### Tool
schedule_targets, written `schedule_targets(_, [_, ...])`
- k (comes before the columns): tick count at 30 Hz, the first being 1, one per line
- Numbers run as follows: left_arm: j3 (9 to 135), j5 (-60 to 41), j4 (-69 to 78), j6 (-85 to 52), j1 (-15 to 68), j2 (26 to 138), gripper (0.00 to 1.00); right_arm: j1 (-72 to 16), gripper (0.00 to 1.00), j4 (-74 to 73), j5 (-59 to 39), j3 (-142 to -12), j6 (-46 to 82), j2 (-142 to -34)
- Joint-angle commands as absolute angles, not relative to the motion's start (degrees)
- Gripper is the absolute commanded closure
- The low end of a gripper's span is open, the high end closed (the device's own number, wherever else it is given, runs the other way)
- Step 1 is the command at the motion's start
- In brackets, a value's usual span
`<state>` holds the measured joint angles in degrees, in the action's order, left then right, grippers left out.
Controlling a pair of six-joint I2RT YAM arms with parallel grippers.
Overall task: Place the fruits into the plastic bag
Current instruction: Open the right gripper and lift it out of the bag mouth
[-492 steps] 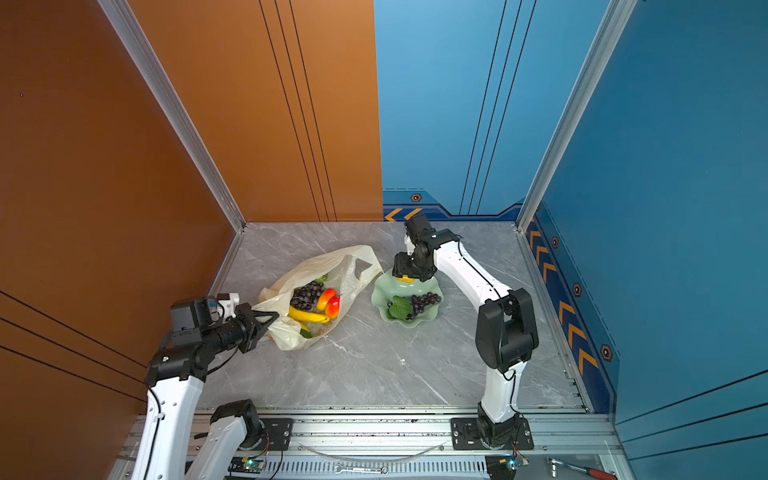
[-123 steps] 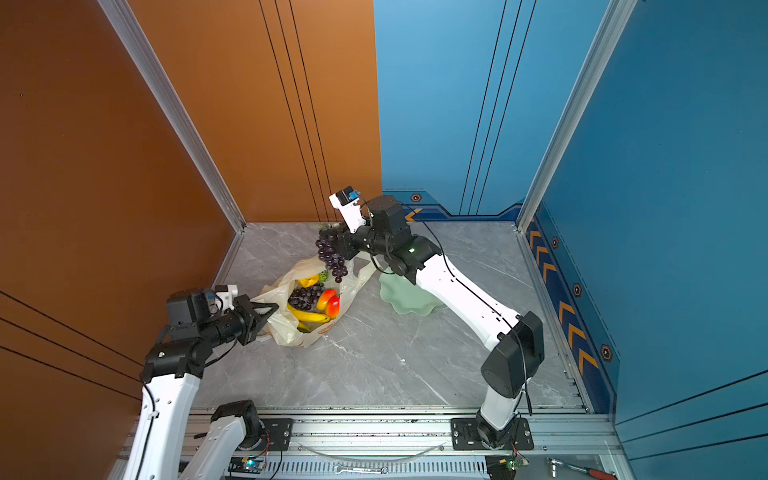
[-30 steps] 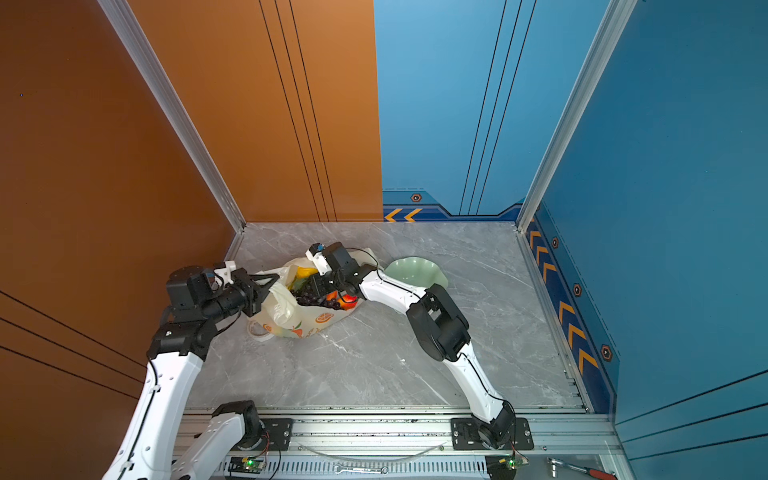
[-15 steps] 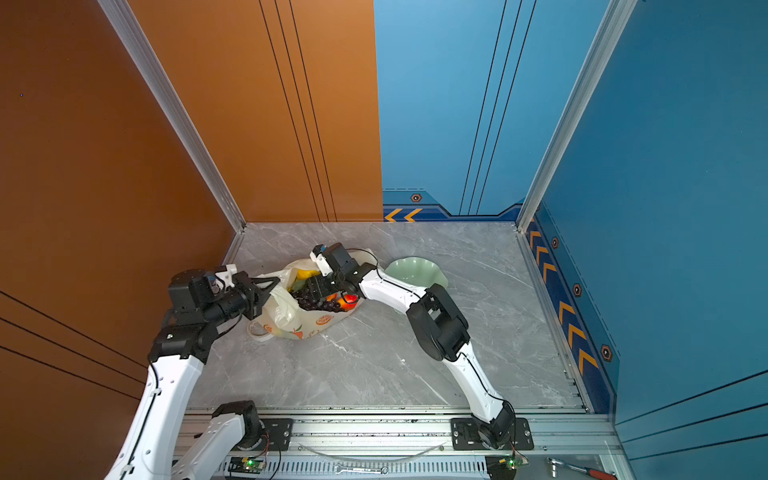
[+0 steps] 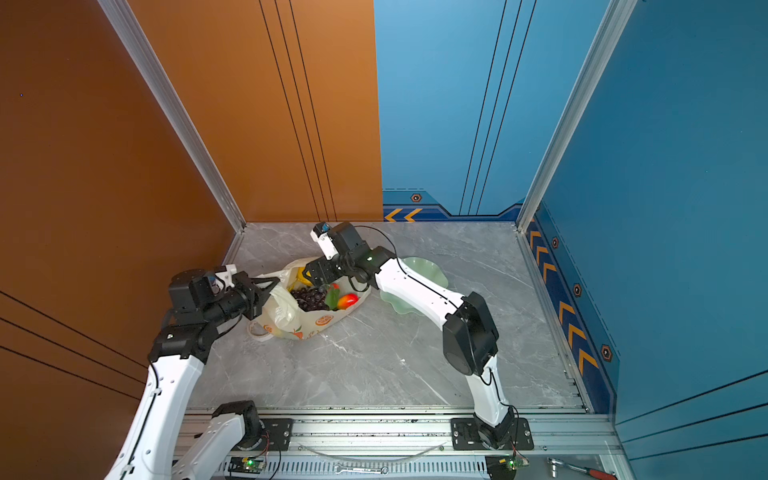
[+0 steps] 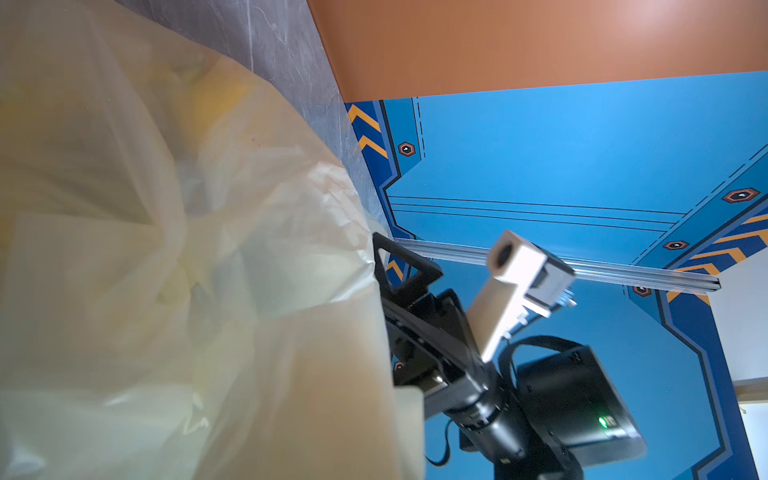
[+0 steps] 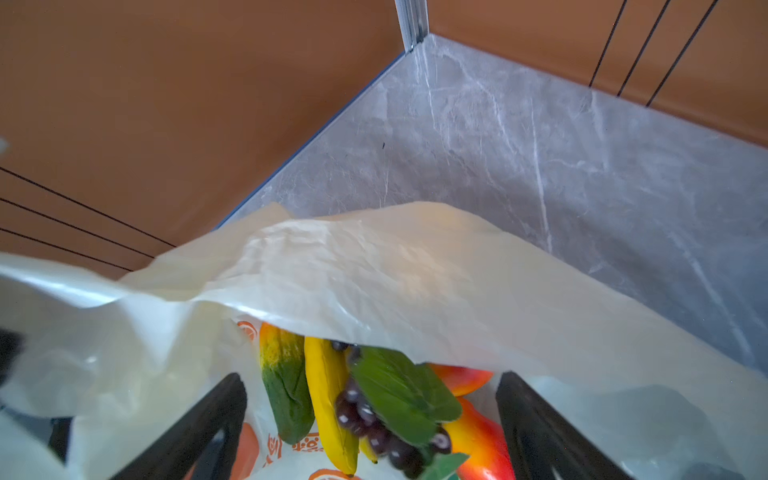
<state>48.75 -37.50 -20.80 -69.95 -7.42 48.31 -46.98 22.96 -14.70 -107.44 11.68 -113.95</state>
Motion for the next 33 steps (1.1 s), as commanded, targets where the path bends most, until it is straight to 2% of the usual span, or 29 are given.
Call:
schedule_targets(1, [47.7, -36.7, -21.4, -69.3, -7.2, 47.5, 1.0, -46.8, 0.07, 27.1, -13.5, -105.0, 9.2, -109.5])
schedule_targets(9, [47.3, -36.6, -21.5, -69.4, -7.3, 46.8, 1.0, -43.1, 0.08, 29.9, -13.2, -103.3, 12.4, -101.2])
schedule_targets(16, [47.2, -36.2, -21.3, -69.7, -7.3, 46.3, 1.0, -32.4, 0.12, 40.5, -13.0, -103.3, 18.5, -98.0])
schedule_targets(21, [47.0, -35.9, -21.3, -69.9, -7.3, 45.9, 1.0, -26.6, 0.12, 45.0, -15.1, -99.7, 12.1, -97.0])
schedule_targets(25, [47.0, -35.6, -21.3, -70.1, -7.1, 45.5, 1.0, -23.3, 0.13, 45.1, -23.3, -96.8, 6.8, -98.1])
schedule_targets(33, [45.6, -35.2, -21.9, -70.5, -7.0, 44.0, 1.0, -24.0, 0.16, 44.8, -31.5, -96.3, 0.1, -104.3])
